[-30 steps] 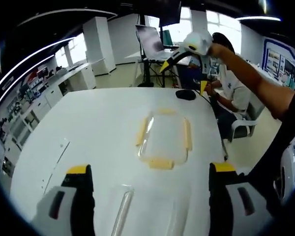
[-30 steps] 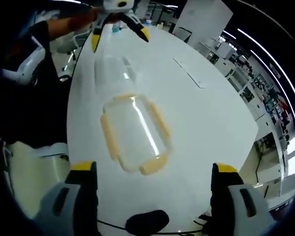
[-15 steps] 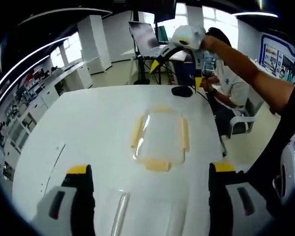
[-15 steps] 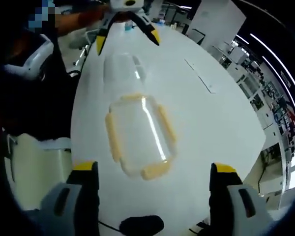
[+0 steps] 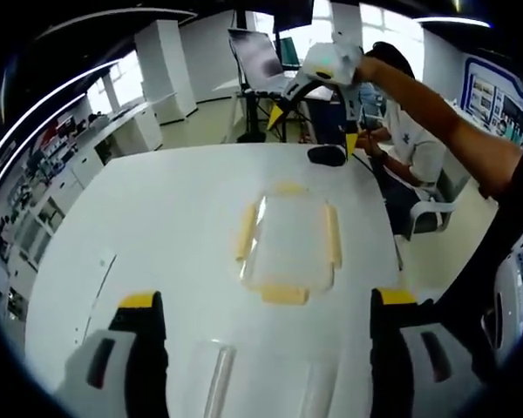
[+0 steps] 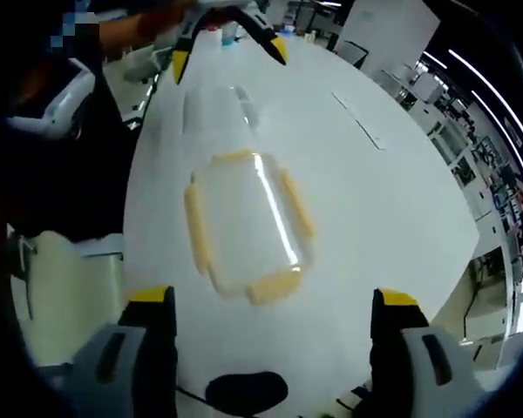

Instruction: Snap each plastic latch of the storage box into its locked position after aligning the lid with the box until every specified latch is closed and the lid sits flush.

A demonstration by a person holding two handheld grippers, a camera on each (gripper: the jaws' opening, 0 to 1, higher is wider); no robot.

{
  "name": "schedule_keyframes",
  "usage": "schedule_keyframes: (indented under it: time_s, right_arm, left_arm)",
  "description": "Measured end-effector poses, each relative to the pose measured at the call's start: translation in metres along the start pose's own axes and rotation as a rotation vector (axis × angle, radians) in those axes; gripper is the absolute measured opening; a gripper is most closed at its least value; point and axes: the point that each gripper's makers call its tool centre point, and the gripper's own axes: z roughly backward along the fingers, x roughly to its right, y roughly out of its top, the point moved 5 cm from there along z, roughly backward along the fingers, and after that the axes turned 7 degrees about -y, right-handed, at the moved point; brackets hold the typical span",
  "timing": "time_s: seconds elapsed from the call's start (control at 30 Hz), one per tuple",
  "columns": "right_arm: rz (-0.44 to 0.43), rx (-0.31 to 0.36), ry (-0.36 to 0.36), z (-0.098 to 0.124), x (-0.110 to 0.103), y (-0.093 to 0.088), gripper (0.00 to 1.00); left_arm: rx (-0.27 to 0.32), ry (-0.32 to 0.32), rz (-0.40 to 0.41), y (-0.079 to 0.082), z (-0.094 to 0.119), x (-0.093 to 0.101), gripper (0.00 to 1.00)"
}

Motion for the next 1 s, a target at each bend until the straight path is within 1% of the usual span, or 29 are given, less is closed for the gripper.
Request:
schedule_keyframes:
  time_s: [0.13,0.33,0.4,0.53,0.6,0.67,0.77,0.9,1.0]
  right_arm:
    - [0.000,0.001,-0.001,0.002,-0.001,-0.002,0.92]
    - [-0.001,-0.007,0.004,0.003,-0.007,-0.008,0.91]
    - [-0.005,-0.010,0.006,0.002,-0.008,-0.009,0.89]
    - [-0.007,-0.013,0.013,0.001,-0.011,-0.011,0.89]
    - [-0.007,-0.013,0.016,0.000,-0.011,-0.012,0.89]
    - [-0.018,0.002,0.039,-0.002,-0.012,-0.011,0.89]
    - [-0.008,-0.020,0.043,-0.009,-0.011,-0.013,0.89]
    - [-0.012,-0.022,0.062,-0.013,-0.011,-0.013,0.89]
    - [-0.008,-0.021,0.062,-0.014,-0.011,-0.013,0.89]
  left_arm:
    - [0.002,-0.014,0.000,0.000,-0.009,0.003,0.96]
    - [-0.023,-0.038,-0.006,-0.006,-0.031,0.009,0.95]
    - [-0.034,-0.033,-0.011,-0.009,-0.037,0.009,0.95]
    - [-0.061,-0.037,-0.012,-0.016,-0.047,0.012,0.96]
    - [-0.065,-0.034,-0.019,-0.016,-0.049,0.013,0.95]
    - [-0.080,-0.019,-0.041,-0.019,-0.053,0.012,0.95]
    - [-0.084,-0.027,-0.027,-0.020,-0.058,0.010,0.95]
    - [-0.086,-0.031,-0.020,-0.019,-0.062,0.008,0.95]
    - [-0.079,-0.033,-0.018,-0.017,-0.063,0.007,0.95]
